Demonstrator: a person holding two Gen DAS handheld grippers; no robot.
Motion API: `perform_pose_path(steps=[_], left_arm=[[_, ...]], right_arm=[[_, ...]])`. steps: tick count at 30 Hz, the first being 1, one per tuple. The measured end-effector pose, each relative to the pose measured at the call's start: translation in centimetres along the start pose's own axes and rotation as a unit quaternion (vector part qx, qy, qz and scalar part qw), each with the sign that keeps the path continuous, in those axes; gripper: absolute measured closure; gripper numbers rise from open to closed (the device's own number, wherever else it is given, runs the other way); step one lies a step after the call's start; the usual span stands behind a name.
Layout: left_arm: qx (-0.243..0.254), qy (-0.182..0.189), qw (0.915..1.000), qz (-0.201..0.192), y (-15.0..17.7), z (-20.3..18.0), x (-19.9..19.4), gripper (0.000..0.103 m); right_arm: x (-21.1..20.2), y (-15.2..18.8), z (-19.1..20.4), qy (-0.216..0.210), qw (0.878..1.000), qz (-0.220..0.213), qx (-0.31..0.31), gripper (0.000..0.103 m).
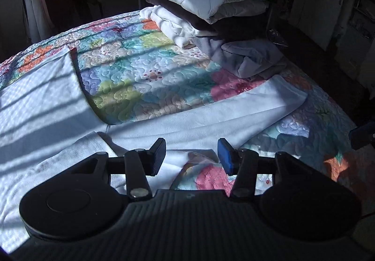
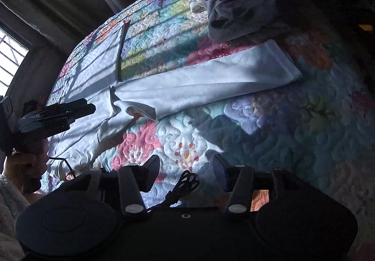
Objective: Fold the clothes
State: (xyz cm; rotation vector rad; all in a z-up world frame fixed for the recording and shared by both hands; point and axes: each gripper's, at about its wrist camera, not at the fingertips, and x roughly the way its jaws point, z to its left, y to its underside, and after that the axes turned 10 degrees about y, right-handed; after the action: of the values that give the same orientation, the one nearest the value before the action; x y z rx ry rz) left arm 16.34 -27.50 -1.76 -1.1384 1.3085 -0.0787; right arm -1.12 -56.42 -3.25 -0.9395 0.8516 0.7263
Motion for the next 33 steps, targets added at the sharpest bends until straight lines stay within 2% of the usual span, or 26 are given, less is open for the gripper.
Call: perform_pose_path(steps=[3, 5, 8, 13, 16, 18, 20, 21, 22, 24, 25, 26, 29, 32, 33], left_arm=[[0.047, 0.018, 0.9986, 0.017, -0.2, -1.7, 3.8, 0.050], [0.089, 0.013, 0.9954, 0.035, 0.2, -2.7, 6.5, 0.049], [0.134, 0.012, 0.9893, 0.057, 0.9, -3.9, 9.8, 0.049], [0.148, 0.040, 0.9858, 0.069, 1.9, -4.6, 12.3, 0.049], [0.153, 0.046, 0.9838, 0.082, 2.2, -4.4, 13.5, 0.049], [0.145, 0.037, 0.9842, 0.094, 2.2, -4.0, 14.3, 0.050], [0.132, 0.029, 0.9858, 0.100, 2.2, -3.4, 14.8, 0.062], [0.125, 0.021, 0.9866, 0.102, 2.1, -3.1, 14.9, 0.079], [0.114, 0.017, 0.9881, 0.101, 2.0, -2.5, 14.9, 0.087], [0.089, 0.023, 0.9913, 0.094, 1.8, -1.6, 14.7, 0.095], [0.081, 0.026, 0.9922, 0.091, 1.8, -1.4, 14.4, 0.096], [0.075, 0.028, 0.9927, 0.090, 1.9, -1.2, 14.2, 0.096], [0.057, 0.038, 0.9946, 0.078, 1.9, -1.1, 12.8, 0.093], [0.054, 0.056, 0.9960, 0.043, 1.5, -1.5, 10.7, 0.076], [0.059, 0.060, 0.9962, 0.022, 1.3, -1.7, 9.8, 0.067]], right_arm=[[0.1, 0.1, -2.5, -0.005, 1.000, -0.025, 0.018, 0.044], [0.9, -0.4, -4.1, -0.008, 0.997, -0.068, 0.035, 0.040], [3.6, -1.3, -5.4, 0.023, 0.994, -0.099, 0.044, 0.040], [7.9, -2.6, -8.0, 0.047, 0.985, -0.140, 0.094, 0.040], [10.0, -3.1, -9.9, 0.028, 0.975, -0.153, 0.157, 0.040], [11.2, -3.2, -11.1, -0.002, 0.965, -0.166, 0.202, 0.040], [11.8, -3.3, -11.4, -0.012, 0.959, -0.183, 0.218, 0.039], [12.1, -3.4, -11.3, -0.010, 0.957, -0.192, 0.218, 0.040], [12.3, -3.5, -11.1, -0.009, 0.955, -0.201, 0.219, 0.040], [12.5, -3.8, -10.2, 0.015, 0.956, -0.216, 0.198, 0.056], [12.5, -4.1, -9.5, 0.029, 0.959, -0.221, 0.176, 0.081], [12.5, -4.3, -8.7, 0.045, 0.961, -0.225, 0.154, 0.096], [11.1, -4.7, -6.0, 0.036, 0.960, -0.255, 0.110, 0.097], [9.4, -5.2, -2.3, 0.007, 0.959, -0.278, 0.058, 0.097], [8.9, -5.4, -1.3, -0.007, 0.958, -0.282, 0.048, 0.097]])
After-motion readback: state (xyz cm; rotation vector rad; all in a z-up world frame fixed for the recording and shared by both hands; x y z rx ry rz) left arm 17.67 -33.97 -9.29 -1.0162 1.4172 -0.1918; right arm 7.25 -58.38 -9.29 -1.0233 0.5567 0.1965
